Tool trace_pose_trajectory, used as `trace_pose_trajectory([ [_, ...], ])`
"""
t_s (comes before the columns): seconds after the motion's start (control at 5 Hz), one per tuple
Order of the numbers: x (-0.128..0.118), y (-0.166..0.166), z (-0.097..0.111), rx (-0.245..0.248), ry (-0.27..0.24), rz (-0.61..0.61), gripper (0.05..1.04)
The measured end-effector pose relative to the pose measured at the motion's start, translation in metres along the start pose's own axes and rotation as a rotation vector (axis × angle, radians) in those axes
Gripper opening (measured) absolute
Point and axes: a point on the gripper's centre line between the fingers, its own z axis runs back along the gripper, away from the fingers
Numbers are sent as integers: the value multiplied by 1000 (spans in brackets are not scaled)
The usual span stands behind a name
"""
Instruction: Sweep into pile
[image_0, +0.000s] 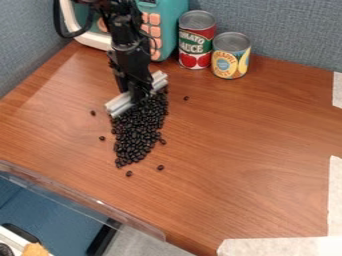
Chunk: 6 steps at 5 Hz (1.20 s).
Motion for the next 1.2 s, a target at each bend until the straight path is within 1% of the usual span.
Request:
trace_pose_trajectory([
  [0.2,-3,-16,1,10,4,-39,360],
  [0.4,-3,-16,5,13,4,-10,360],
  [0.6,2,5,20,-8,-45,73,360],
  [0.8,-13,36,47,29,-93,158,360],
  [1.0,-42,57,47,52,-68,233,360],
  [1.2,-67,81,45,105,-42,306,360],
])
